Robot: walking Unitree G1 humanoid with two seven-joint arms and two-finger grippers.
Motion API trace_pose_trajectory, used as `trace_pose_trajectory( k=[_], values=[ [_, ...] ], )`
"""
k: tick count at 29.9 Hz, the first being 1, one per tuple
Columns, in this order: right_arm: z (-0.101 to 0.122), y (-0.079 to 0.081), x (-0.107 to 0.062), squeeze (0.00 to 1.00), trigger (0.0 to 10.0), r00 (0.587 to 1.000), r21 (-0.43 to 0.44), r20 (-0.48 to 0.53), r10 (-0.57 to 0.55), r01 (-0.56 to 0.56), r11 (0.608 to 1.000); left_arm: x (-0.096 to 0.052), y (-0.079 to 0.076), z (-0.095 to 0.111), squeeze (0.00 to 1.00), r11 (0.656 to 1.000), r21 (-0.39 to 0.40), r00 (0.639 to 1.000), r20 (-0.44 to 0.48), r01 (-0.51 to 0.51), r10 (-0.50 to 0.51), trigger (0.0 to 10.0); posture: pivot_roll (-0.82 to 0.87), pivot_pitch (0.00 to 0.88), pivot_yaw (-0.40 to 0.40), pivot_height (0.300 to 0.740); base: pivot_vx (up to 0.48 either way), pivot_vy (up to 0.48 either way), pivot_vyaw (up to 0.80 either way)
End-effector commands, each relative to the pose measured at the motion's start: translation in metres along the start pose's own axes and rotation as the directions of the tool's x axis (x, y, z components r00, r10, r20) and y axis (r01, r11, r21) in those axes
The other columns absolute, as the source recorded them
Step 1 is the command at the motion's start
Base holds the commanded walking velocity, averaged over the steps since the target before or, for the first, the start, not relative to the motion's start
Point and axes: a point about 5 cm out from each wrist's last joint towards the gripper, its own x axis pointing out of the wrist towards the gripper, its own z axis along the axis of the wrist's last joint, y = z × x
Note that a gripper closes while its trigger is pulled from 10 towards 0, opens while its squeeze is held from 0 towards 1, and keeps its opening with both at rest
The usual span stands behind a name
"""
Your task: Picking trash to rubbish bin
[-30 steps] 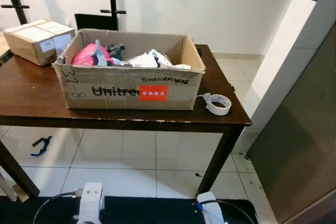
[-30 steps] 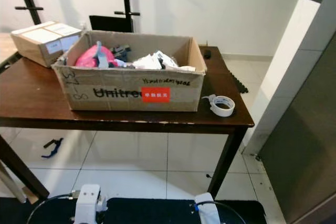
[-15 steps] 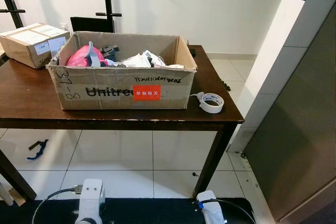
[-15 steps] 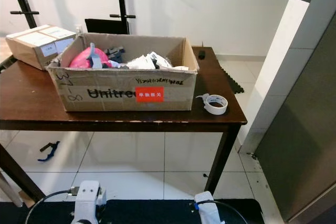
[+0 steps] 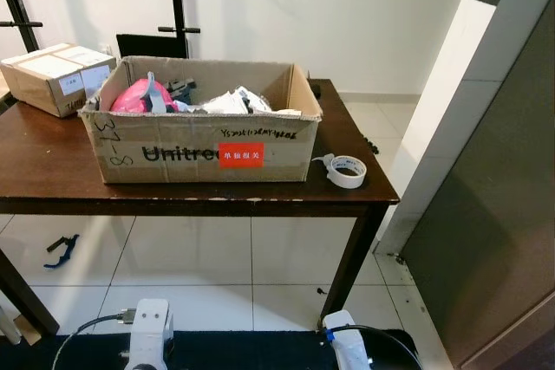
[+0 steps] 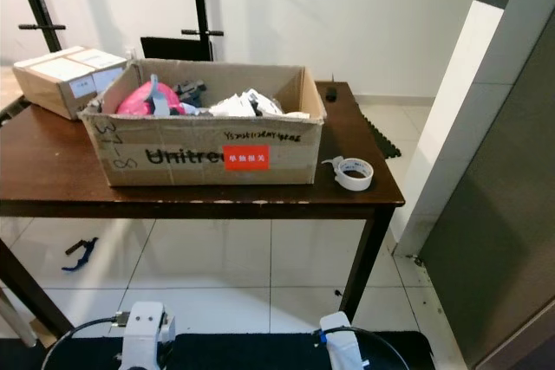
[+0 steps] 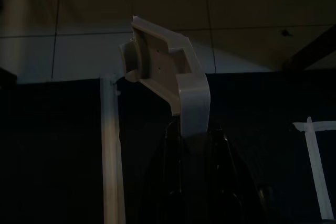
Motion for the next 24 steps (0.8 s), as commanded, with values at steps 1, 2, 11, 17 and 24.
trace_pose_trajectory(
  k=[1, 2, 11, 17, 24],
  values=[
    [-0.0058, 0.0010, -0.0011, 0.00, 10.0, 1.000, 0.006, -0.019, -0.002, 0.002, 1.000, -0.0014, -0.0047, -0.0061, 0.00, 1.000, 0.003, 1.000, -0.020, 0.018, -0.018, 10.0, 0.03, 0.078, -0.036, 0.740, 0.326, 0.000, 0.00],
    [-0.0057, 0.0011, -0.0010, 0.00, 10.0, 1.000, 0.006, -0.019, -0.001, 0.001, 1.000, -0.0013, -0.0049, -0.0059, 0.00, 1.000, 0.003, 1.000, -0.020, 0.020, -0.019, 10.0, 0.03, 0.078, -0.035, 0.740, 0.330, 0.000, 0.00],
    [-0.0069, 0.0001, -0.0015, 0.00, 10.0, 1.000, 0.004, -0.025, -0.004, 0.004, 1.000, -0.0007, -0.0042, -0.0037, 0.00, 1.000, 0.007, 1.000, -0.013, 0.023, -0.023, 10.0, 0.03, 0.066, -0.033, 0.740, 0.335, 0.000, 0.00],
    [-0.0079, 0.0006, -0.0016, 0.00, 10.0, 1.000, 0.005, -0.028, -0.003, 0.003, 1.000, -0.0003, -0.0036, -0.0025, 0.00, 1.000, 0.010, 1.000, -0.011, 0.025, -0.025, 10.0, 0.03, 0.060, -0.031, 0.740, 0.336, 0.000, 0.00],
    [-0.0085, 0.0027, -0.0013, 0.00, 10.0, 1.000, 0.005, -0.027, 0.002, -0.001, 1.000, 0.0002, -0.0039, -0.0013, 0.00, 0.999, 0.013, 0.999, -0.009, 0.033, -0.033, 10.0, 0.03, 0.054, -0.029, 0.740, 0.336, 0.000, 0.00]
  ],
)
